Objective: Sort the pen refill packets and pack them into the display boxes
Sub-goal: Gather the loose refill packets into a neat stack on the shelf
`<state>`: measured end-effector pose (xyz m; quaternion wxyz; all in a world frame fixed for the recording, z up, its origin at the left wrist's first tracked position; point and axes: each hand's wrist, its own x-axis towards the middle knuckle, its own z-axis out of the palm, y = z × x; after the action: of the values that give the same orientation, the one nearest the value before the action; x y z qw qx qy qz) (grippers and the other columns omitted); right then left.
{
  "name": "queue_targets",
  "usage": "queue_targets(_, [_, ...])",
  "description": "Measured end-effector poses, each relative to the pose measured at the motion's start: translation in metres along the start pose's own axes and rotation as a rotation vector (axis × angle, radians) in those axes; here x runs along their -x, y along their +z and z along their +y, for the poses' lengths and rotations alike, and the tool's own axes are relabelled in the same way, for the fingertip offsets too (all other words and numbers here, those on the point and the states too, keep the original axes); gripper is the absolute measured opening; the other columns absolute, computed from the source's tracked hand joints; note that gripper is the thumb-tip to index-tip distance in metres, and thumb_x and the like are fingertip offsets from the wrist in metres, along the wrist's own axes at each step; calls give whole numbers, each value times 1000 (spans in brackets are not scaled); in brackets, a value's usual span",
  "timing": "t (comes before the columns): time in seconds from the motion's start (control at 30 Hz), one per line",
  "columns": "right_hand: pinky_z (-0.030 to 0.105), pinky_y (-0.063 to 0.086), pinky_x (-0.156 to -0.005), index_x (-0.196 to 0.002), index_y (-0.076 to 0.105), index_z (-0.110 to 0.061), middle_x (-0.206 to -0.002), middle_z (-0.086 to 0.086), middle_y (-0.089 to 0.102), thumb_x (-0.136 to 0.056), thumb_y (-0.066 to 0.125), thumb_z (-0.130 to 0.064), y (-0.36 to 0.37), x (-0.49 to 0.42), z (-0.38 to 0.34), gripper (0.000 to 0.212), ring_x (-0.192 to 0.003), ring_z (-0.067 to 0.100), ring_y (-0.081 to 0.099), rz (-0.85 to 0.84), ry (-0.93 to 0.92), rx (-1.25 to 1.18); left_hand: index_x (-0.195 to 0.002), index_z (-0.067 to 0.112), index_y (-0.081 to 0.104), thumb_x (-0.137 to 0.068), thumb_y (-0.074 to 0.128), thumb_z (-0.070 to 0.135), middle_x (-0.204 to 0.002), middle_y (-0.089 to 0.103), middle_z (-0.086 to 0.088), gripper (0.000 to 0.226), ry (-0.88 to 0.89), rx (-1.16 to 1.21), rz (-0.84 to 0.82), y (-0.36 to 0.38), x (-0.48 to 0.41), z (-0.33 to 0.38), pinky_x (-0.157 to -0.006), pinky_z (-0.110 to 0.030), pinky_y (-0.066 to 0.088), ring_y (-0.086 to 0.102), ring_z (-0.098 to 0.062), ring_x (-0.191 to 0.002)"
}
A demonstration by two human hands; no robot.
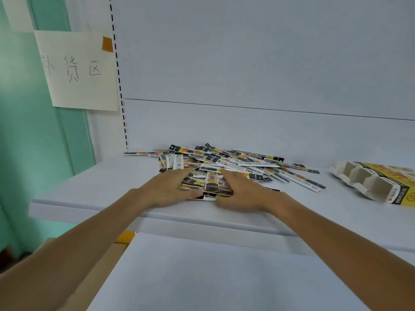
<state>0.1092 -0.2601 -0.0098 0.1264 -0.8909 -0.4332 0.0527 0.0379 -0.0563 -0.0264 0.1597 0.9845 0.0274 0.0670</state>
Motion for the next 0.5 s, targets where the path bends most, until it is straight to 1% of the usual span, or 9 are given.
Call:
queue_targets(0.1, [23, 24, -102, -144, 26, -27, -151, -5, 28, -80, 58, -57, -10, 2, 0, 78, -136, 13, 27, -14, -19, -72, -141, 30, 33, -84, 48, 63, -141, 42, 4, 68, 24, -160, 71, -2, 2, -6, -99, -31, 34, 36, -16, -126])
queue_targets(0.17, [26, 28, -102, -144, 28, -26, -150, -4, 32, -71, 52, -70, -15, 0, 2, 88, -133, 15, 33, -9, 17, -73, -140, 32, 35, -80, 48, 67, -141, 41, 4, 71, 27, -182, 84, -2, 5, -10, -101, -33, 35, 35, -16, -127])
queue_targets(0.2, [29, 31, -101, -143, 29, -25, -148, -3, 36, -71, 49, -72, -13, -3, 3, 88, -131, 17, 37, -6, 44, -71, -140, 31, 34, -79, 49, 68, -142, 41, 4, 73, 19, -177, 84, -2, 5, -10, -102, -33, 35, 35, -16, -127])
queue_targets(0.23, [31, 35, -99, -141, 33, -24, -144, -1, 41, -77, 49, -68, -10, -6, 4, 80, -127, 18, 42, -1, 57, -57, -141, 31, 34, -77, 50, 69, -142, 41, 4, 76, 11, -170, 88, -1, 5, -8, -101, -33, 36, 36, -16, -128])
queue_targets(0.27, [32, 39, -97, -137, 38, -22, -138, 2, 48, -85, 49, -60, -6, -11, 6, 65, -121, 20, 47, 11, 51, -27, -141, 30, 33, -77, 49, 70, -142, 41, 5, 77, 4, -166, 95, 0, 6, -5, -100, -33, 36, 38, -15, -127])
queue_targets(0.33, [36, 45, -91, -126, 48, -16, -123, 7, 58, -95, 43, -41, -1, -19, 10, 40, -106, 22, 55, 39, 40, -3, -140, 29, 35, -75, 39, 77, -138, 46, 5, 80, 10, -205, 121, 0, 6, 1, -96, -32, 37, 43, -16, -124])
queue_targets(0.43, [33, 44, -89, -122, 51, -13, -119, 5, 58, -98, 39, -28, -4, -25, 18, 31, -104, 20, 55, 35, 70, -76, -129, 30, 49, -53, 1, 94, -127, 53, 6, 110, 53, -271, 138, 2, 9, 5, -92, -31, 33, 43, -15, -115])
queue_targets(0.47, [30, 44, -86, -121, 52, -12, -118, 4, 58, -98, 40, -26, -4, -25, 20, 30, -103, 19, 54, 43, 64, -82, -127, 30, 50, -49, -2, 95, -128, 52, 7, 115, 63, -268, 126, 3, 9, 5, -93, -31, 31, 41, -14, -115])
queue_targets(0.5, [28, 43, -82, -118, 54, -12, -114, 3, 58, -98, 40, -26, -2, -25, 20, 29, -99, 18, 54, 62, 54, -81, -129, 29, 49, -51, 1, 95, -130, 50, 7, 113, 66, -261, 111, 5, 10, 5, -94, -30, 31, 40, -13, -117])
